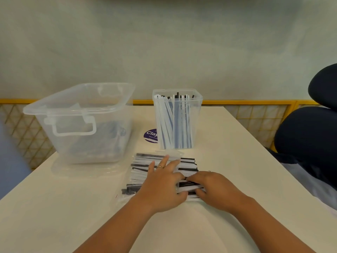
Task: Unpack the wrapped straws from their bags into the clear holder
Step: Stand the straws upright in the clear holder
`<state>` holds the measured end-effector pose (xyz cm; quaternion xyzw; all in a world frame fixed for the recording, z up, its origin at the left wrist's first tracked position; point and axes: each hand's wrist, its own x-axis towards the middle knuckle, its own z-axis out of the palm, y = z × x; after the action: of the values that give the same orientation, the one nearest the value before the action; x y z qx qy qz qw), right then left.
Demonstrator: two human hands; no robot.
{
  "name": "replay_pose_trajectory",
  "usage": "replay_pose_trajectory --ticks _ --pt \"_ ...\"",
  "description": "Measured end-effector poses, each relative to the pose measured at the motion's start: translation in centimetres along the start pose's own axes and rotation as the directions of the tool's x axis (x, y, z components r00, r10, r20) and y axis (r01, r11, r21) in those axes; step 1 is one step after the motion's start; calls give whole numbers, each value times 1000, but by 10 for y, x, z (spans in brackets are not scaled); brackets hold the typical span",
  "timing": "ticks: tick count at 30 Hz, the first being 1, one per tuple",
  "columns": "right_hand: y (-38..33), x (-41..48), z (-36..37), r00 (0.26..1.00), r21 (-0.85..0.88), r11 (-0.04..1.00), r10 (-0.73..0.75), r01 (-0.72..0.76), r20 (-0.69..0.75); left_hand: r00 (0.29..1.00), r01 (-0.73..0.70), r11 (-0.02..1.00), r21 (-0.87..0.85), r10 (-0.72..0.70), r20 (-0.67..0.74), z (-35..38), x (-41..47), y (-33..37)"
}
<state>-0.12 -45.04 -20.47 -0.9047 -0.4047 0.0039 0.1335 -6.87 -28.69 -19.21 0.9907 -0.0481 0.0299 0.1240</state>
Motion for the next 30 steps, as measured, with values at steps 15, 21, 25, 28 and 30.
replay_pose_trajectory --ticks 15,21,25,28,30 --pt "6 -4 -6 980 331 943 48 19 -195 997 44 984 170 -55 57 -5 15 14" --pt "0 -4 -4 905 913 391 419 -114 -67 998 40 975 219 -51 43 -6 17 19" --pt "-8 -2 5 858 991 83 510 -109 52 999 26 968 248 -33 21 -9 20 27" --pt "-12 1 5 865 996 -34 495 -77 83 999 41 977 208 -42 -2 -10 20 32" --pt "-11 3 6 874 998 -34 482 -51 62 999 36 979 202 -32 -23 -12 21 34"
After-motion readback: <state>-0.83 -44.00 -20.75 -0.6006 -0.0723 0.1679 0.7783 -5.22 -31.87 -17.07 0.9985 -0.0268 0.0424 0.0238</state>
